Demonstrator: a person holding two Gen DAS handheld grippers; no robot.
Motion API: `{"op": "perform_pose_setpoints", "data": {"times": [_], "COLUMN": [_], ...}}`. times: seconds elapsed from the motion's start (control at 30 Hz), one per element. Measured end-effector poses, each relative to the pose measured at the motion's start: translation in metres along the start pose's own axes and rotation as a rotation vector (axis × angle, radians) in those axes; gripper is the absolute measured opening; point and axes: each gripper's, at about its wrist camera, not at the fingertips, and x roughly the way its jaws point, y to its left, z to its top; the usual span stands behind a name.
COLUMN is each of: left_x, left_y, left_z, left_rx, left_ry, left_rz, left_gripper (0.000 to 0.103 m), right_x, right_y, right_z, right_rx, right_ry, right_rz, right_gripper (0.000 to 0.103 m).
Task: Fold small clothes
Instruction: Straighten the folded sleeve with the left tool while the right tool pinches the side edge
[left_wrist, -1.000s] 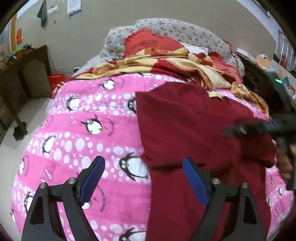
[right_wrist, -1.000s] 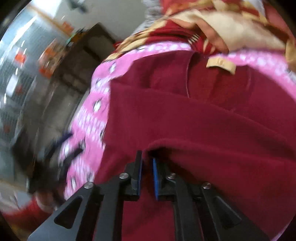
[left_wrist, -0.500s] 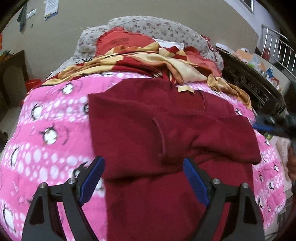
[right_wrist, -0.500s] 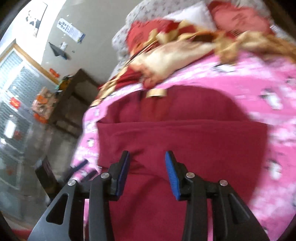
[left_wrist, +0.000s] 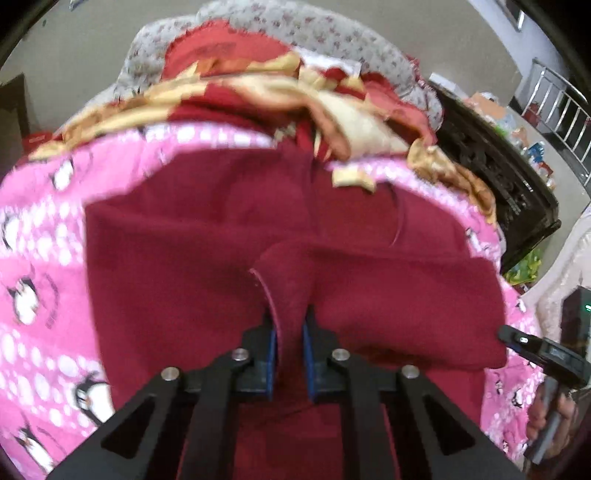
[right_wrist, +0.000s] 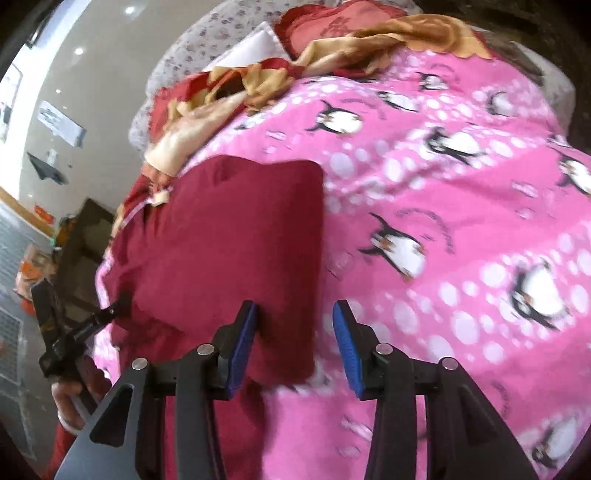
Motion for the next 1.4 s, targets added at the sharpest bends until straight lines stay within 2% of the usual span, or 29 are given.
{"op": "perform_pose_setpoints", "data": {"times": [0.13, 0.2, 0.27, 0.4, 0.47, 0.53, 0.57, 0.63, 0.67, 0.7, 0.77, 0.87, 0.97, 1.03, 1.1, 1.17, 1.27, 1.33, 1.4], "left_x": [-0.035, -0.033, -0.021, -0.008, -0.003, -0.003, -0.004, -0.006, -0.006, -0.002, 0.006, 0.011, -0.002, -0.012, -0.018, -0.018, -0.008, -0.001, 0.006], "left_y": [0.020, 0.030, 0.034, 0.041, 0.046, 0.046, 0.045, 0.041, 0.040, 0.040, 0.040, 0.038, 0.035, 0.032, 0.029, 0.024, 0.021, 0.021, 0.021], "left_z": [0.009, 0.007, 0.001, -0.012, -0.014, -0.014, -0.013, -0.013, -0.014, -0.015, -0.018, -0.021, -0.023, -0.025, -0.027, -0.028, -0.030, -0.032, -0.036], "left_rx": [-0.034, -0.038, -0.031, -0.050, -0.074, -0.074, -0.064, -0.041, -0.041, -0.044, -0.051, -0.039, -0.010, 0.009, 0.026, 0.043, 0.055, 0.052, 0.057], "left_ry": [-0.058, -0.035, 0.007, 0.042, 0.050, 0.051, 0.048, 0.029, 0.021, 0.024, 0.037, 0.042, 0.023, -0.005, -0.036, -0.050, -0.031, -0.020, -0.005], "left_rz": [0.029, 0.052, 0.082, 0.119, 0.115, 0.116, 0.121, 0.135, 0.141, 0.147, 0.151, 0.170, 0.189, 0.209, 0.232, 0.248, 0.272, 0.278, 0.293], "left_gripper": [0.012, 0.012, 0.012, 0.012, 0.012, 0.013, 0.013, 0.019, 0.030, 0.045, 0.053, 0.053, 0.055, 0.060, 0.064, 0.065, 0.065, 0.065, 0.065], "right_x": [-0.001, -0.003, 0.000, 0.019, 0.032, 0.038, 0.036, 0.025, 0.017, 0.011, 0.016, 0.033, 0.015, -0.001, -0.013, -0.013, 0.000, 0.013, 0.033], "right_y": [0.015, 0.023, 0.025, 0.024, 0.022, 0.023, 0.029, 0.040, 0.045, 0.047, 0.039, 0.020, 0.023, 0.028, 0.037, 0.049, 0.068, 0.074, 0.073], "right_z": [0.010, 0.012, 0.013, 0.019, 0.022, 0.024, 0.025, 0.027, 0.026, 0.026, 0.029, 0.028, 0.025, 0.023, 0.017, 0.010, -0.004, -0.013, -0.019], "right_rx": [-0.006, -0.017, -0.021, -0.002, 0.011, -0.008, -0.044, -0.100, -0.129, -0.145, -0.120, -0.055, -0.053, -0.054, -0.078, -0.122, -0.205, -0.268, -0.318], "right_ry": [-0.036, -0.059, -0.064, -0.021, -0.004, 0.006, -0.007, -0.047, -0.087, -0.123, -0.112, -0.071, -0.116, -0.151, -0.164, -0.139, -0.087, -0.058, 0.002], "right_rz": [0.009, 0.017, 0.000, 0.001, -0.027, -0.028, -0.025, -0.038, -0.057, -0.094, -0.176, -0.173, -0.182, -0.191, -0.151, -0.106, -0.094, -0.128, -0.205], "right_gripper": [0.052, 0.057, 0.058, 0.059, 0.059, 0.044, 0.023, 0.021, 0.019, 0.019, 0.019, 0.019, 0.023, 0.027, 0.029, 0.029, 0.029, 0.029, 0.028]}}
